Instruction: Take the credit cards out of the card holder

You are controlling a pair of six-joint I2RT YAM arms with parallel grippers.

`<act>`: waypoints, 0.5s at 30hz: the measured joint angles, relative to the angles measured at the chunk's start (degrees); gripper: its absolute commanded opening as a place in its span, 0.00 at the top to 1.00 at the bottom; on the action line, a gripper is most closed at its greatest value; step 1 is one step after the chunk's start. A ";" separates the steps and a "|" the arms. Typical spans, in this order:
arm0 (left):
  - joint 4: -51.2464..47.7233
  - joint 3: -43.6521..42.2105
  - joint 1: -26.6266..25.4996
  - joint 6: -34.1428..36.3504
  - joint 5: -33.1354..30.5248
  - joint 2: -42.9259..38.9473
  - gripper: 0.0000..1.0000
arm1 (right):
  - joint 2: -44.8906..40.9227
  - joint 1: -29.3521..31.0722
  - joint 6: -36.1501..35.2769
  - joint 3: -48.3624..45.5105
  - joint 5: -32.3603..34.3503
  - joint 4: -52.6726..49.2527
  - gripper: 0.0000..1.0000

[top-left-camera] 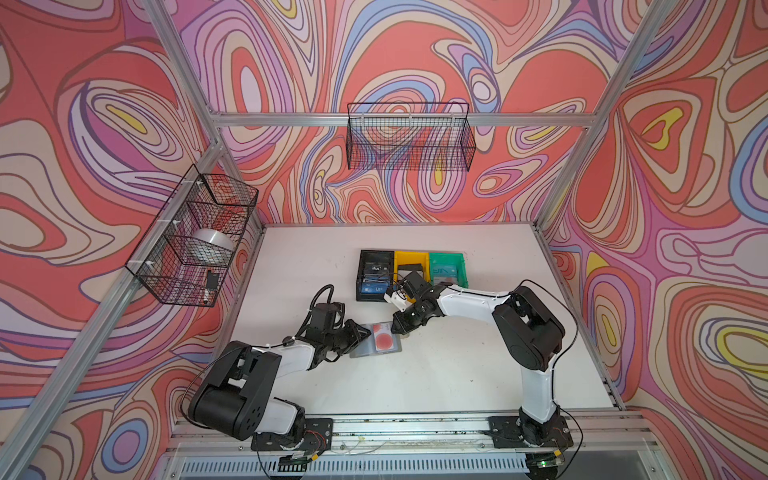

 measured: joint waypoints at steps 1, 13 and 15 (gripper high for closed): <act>0.11 -0.02 -0.02 0.00 0.00 0.02 0.77 | 0.00 0.04 0.00 0.00 0.00 0.07 0.83; 0.90 -0.70 -0.04 0.00 0.00 0.79 0.77 | -0.50 0.31 -0.07 -0.26 -0.04 0.13 0.83; 0.94 -0.90 -0.07 0.02 0.00 0.79 0.78 | -0.87 0.55 -0.07 -0.33 -0.17 0.11 0.83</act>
